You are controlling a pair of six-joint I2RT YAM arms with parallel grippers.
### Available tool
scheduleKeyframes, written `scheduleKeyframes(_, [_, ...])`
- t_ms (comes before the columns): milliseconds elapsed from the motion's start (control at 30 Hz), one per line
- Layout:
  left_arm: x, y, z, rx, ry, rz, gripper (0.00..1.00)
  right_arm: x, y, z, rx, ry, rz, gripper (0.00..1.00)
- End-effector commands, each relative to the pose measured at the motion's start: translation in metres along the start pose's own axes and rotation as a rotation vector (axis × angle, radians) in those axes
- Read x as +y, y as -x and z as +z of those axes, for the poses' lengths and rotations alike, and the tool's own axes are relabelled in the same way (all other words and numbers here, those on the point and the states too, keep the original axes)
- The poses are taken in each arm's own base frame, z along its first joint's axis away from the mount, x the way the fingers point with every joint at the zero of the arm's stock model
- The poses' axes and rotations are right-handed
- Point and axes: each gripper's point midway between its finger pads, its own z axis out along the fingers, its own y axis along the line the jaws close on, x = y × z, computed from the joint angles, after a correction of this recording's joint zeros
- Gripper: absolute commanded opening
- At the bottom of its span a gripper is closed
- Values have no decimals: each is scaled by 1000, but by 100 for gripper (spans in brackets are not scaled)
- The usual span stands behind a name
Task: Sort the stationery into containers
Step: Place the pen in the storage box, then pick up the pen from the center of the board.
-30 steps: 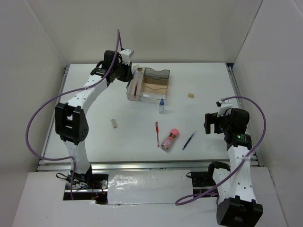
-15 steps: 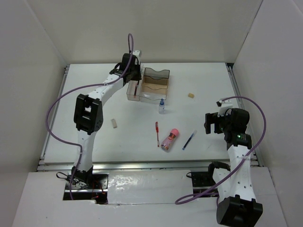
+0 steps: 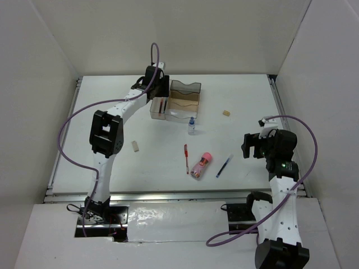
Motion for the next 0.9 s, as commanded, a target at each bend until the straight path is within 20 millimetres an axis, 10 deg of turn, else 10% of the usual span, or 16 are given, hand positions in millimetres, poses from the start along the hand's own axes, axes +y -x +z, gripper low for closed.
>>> scheduleKeyframes(0, [-5,43,-23,-116,-26,-30,72,9,41,-18,-127,21,56,94])
scheduleKeyframes(300, [-1,113,-130,-277,-26,-21,72,22,60,-13,26,59,527,78])
scheduleKeyframes(633, [34,80,-191,-258,43,-24,73,92,-1,3,318,26,734,76])
scheduleKeyframes(867, [45,77,-202,-252,73,-55,73,100,-80,0,592,-142,846,50])
